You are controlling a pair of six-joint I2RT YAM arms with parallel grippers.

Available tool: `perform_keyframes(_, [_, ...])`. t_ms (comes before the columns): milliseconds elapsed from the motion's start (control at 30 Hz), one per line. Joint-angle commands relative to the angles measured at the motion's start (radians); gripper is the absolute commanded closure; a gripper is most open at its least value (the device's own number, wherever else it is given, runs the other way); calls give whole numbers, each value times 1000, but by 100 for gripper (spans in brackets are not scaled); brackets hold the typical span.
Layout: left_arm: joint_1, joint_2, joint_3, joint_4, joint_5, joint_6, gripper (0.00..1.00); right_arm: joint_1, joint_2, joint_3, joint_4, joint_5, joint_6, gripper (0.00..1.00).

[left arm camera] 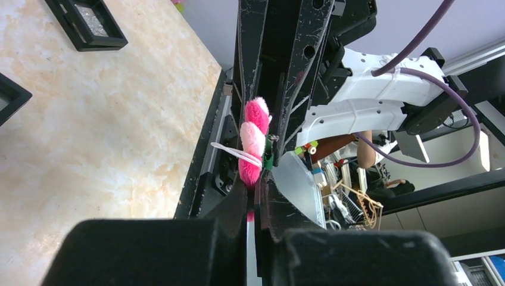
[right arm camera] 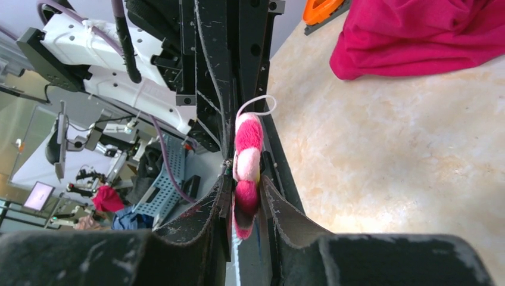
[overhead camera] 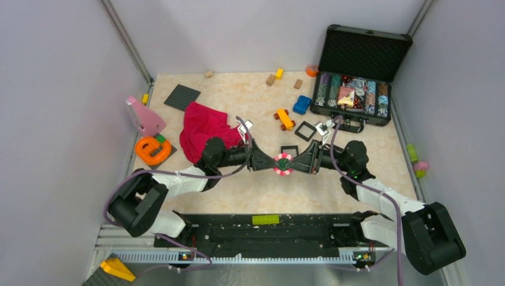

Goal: Remove the brooch from the garment
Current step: Close the brooch.

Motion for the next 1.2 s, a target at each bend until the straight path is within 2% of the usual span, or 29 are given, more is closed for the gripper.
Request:
perform_keyframes(0, [31, -50, -6, 75, 59, -8, 100, -38, -6, -2, -47, 61, -62, 79])
perform_keyframes(167, [24, -73, 9, -12, 44, 42, 100, -39, -2, 16, -81, 63, -81, 79])
perform_keyframes(300, [11, -94, 29, -89, 27, 90, 100, -37, 11, 15, -38, 49, -58, 78])
perform_keyframes(433, [8, -87, 30, -88, 26, 88, 100, -38, 28, 1, 36, 35, -17, 77])
perform_keyframes(700, [13, -56, 32, -79, 17, 40, 100, -38, 17, -3, 32, 34, -13, 76])
perform_keyframes(833, [26, -34, 23, -39, 18, -3, 100, -47, 6, 2, -27, 53, -36, 70])
perform_keyframes(1033, [69, 16, -3, 114, 53, -112, 100, -117, -32, -46, 20, 63, 6, 64])
perform_keyframes(1167, [77, 31, -7, 143, 60, -137, 100, -122, -47, -56, 24, 59, 3, 60])
